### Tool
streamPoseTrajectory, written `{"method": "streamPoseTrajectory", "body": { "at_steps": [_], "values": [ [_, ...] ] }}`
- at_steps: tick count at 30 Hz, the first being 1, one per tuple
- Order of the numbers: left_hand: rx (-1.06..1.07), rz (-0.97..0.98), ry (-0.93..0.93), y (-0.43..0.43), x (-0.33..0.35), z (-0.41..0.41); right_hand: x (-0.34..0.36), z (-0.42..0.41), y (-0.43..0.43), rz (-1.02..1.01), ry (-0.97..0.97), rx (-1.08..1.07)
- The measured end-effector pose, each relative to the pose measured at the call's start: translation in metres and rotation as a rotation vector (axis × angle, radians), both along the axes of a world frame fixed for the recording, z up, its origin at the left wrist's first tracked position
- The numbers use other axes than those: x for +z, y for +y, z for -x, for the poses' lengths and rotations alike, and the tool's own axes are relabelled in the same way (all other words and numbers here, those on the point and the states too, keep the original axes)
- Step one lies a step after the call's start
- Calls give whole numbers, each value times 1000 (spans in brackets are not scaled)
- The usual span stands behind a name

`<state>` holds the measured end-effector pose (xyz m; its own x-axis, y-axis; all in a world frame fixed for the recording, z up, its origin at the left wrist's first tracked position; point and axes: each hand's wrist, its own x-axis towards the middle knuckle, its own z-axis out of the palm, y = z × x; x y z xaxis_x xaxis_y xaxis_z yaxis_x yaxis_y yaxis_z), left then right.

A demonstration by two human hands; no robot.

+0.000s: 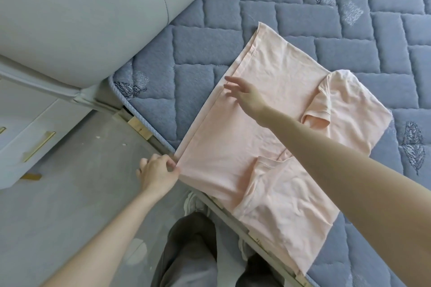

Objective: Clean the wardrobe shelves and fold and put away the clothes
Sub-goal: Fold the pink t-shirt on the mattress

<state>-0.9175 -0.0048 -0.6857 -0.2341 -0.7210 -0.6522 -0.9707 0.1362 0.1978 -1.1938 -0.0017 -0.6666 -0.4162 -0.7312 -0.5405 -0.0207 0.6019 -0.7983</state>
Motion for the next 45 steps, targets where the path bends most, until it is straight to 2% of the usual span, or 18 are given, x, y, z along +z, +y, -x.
{"method": "streamPoseTrajectory", "body": {
  "at_steps": [3, 7, 13, 16, 20, 24, 26, 31, 34, 37, 39, 41, 45],
  "values": [
    [74, 127, 53, 8, 0, 3, 7, 7, 19, 20, 117, -118],
    [0, 371, 259, 34, 11, 28, 23, 29, 67, 42, 353, -205],
    [-54, 432, 533, 121, 57, 112, 37, 80, 171, -68, 601, -383],
    [-182, 415, 563, 189, 71, 144, 27, 105, 221, -176, 718, -496],
    [-348, 211, 428, 266, 50, 161, 6, 127, 262, -327, 653, -665],
    [-380, 65, 234, 314, 20, 159, -11, 136, 279, -321, 457, -748],
    [-398, 58, 189, 331, 15, 159, -17, 142, 283, -274, 386, -760],
    [-377, 196, 139, 348, 5, 159, -25, 174, 279, -234, 253, -816],
    [-380, 236, 83, 344, 3, 158, -26, 185, 278, -204, 250, -762],
    [-384, 263, 150, 340, 0, 156, -24, 189, 288, -149, 319, -674],
    [-356, 213, 247, 337, 3, 154, -19, 187, 297, -103, 374, -642],
    [-345, 109, 303, 332, 20, 154, -7, 185, 306, -81, 421, -624],
    [-284, -242, 408, 334, 47, 154, 23, 185, 335, -121, 475, -644]
  ]
}}
